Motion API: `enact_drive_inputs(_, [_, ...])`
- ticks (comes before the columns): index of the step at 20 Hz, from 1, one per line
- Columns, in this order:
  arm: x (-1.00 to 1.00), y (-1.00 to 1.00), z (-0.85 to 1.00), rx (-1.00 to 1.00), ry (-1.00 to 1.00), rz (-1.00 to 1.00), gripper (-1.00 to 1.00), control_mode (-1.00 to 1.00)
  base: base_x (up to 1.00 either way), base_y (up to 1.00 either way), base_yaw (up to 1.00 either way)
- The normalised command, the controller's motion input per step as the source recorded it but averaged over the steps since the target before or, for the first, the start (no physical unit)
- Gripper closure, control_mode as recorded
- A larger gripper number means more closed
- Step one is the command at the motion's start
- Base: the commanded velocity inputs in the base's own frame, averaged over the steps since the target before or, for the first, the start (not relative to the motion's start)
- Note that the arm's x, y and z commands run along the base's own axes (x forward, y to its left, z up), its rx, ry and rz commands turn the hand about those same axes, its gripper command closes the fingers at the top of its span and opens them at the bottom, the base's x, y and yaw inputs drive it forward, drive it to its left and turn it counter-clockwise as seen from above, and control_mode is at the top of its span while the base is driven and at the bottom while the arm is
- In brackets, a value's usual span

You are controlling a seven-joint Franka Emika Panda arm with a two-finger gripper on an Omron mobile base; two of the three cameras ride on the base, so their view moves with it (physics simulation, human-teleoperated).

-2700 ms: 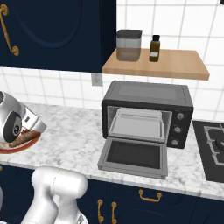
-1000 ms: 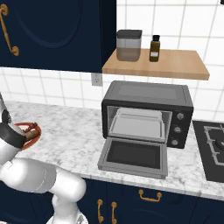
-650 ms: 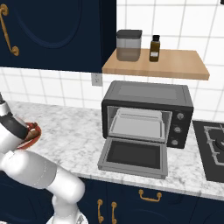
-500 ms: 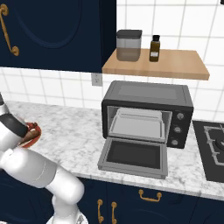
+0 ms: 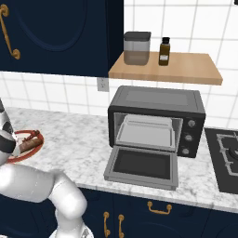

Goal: Pick up the kebab skewer and baguette bread, and place them inside the toaster oven. Close the toaster oven door and start by setting the timer.

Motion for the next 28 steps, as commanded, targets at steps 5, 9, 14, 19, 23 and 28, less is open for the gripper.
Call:
enact_drive_inputs(5, [0.0,0.0,-0.2,0.0,0.0,0.0,1.0,-1.0,0.0,0.0,0.0])
enact_drive_inputs(9, [-0.13,-0.16,-0.05,0.0,0.0,0.0,1.0,-1.0,0.0,0.0,0.0])
enact_drive_inputs(14, [-0.31,-0.26,0.09,0.01,-0.01,0.0,1.0,-1.0,0.0,0.0,0.0])
enact_drive_inputs(19, [-0.78,-0.24,0.72,0.03,-0.12,0.05,1.0,-1.0,0.0,0.0,0.0])
enact_drive_inputs(23, [-0.66,-0.69,0.83,0.04,-0.06,0.14,1.0,-1.0,0.0,0.0,0.0])
enact_drive_inputs(28, [-0.4,-0.95,0.56,0.02,0.0,0.14,1.0,-1.0,0.0,0.0,0.0])
